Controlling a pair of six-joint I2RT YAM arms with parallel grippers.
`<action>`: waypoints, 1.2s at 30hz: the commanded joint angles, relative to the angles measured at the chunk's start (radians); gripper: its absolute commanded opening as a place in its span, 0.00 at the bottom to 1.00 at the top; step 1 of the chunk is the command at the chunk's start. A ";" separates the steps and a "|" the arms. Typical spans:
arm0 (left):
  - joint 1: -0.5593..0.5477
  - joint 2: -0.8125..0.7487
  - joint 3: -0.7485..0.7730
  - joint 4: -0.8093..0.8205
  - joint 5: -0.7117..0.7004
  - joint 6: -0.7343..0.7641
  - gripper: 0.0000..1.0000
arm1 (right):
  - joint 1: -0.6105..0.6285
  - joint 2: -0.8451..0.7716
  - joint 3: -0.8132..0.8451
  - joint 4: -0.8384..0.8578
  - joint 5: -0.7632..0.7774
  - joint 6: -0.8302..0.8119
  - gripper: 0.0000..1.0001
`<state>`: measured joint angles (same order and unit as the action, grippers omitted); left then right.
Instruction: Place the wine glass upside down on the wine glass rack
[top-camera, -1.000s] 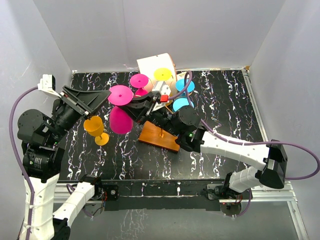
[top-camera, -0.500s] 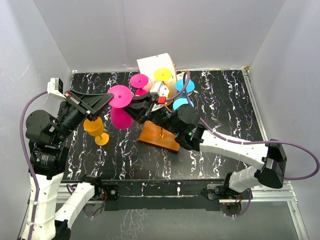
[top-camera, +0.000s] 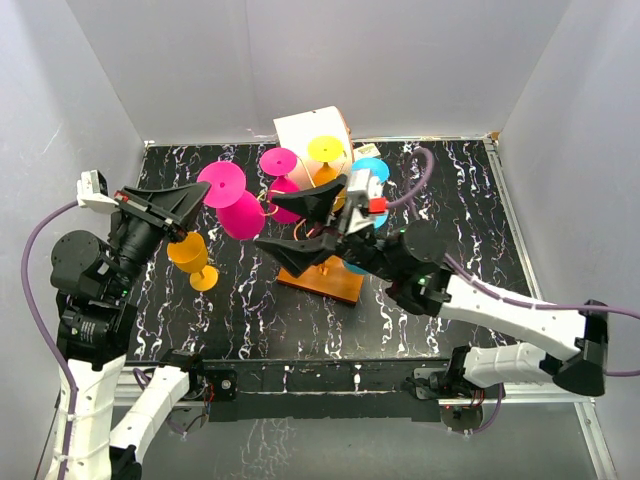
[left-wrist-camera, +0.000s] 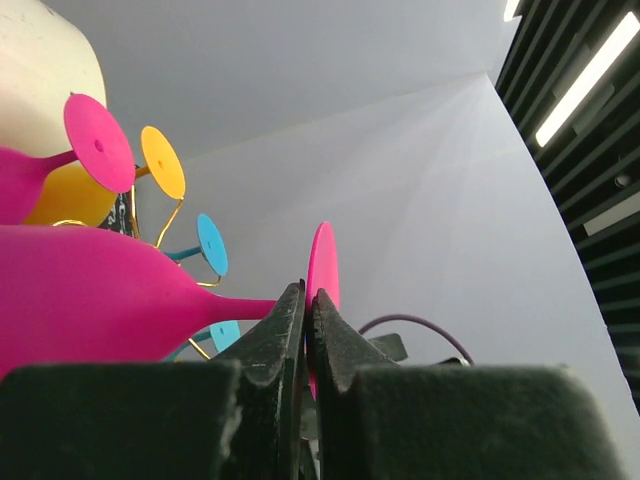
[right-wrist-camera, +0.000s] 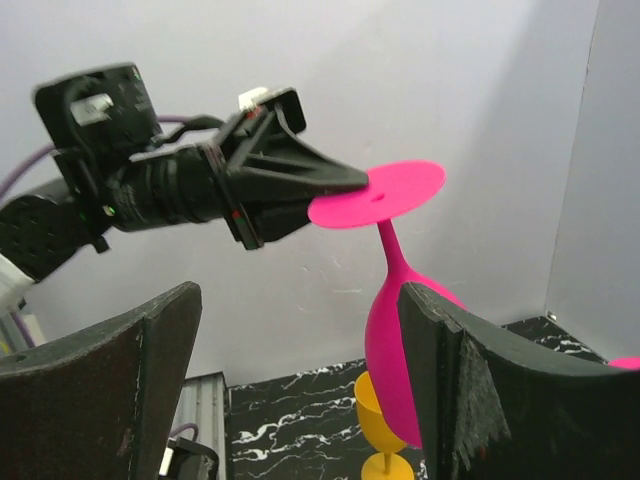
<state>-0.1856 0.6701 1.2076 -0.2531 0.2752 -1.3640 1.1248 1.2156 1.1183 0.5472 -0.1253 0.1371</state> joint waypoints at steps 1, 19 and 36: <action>-0.003 -0.018 -0.016 0.008 -0.047 0.049 0.00 | 0.003 -0.112 -0.016 -0.053 -0.026 0.038 0.78; -0.003 -0.068 0.052 -0.214 -0.084 0.291 0.00 | 0.003 -0.339 -0.088 -0.165 0.045 0.143 0.80; -0.002 0.150 0.095 -0.324 0.302 0.505 0.00 | 0.003 -0.416 -0.138 -0.232 0.143 0.199 0.82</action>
<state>-0.1856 0.7704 1.3029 -0.5591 0.3855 -0.9047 1.1248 0.8238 0.9962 0.3061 -0.0025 0.3206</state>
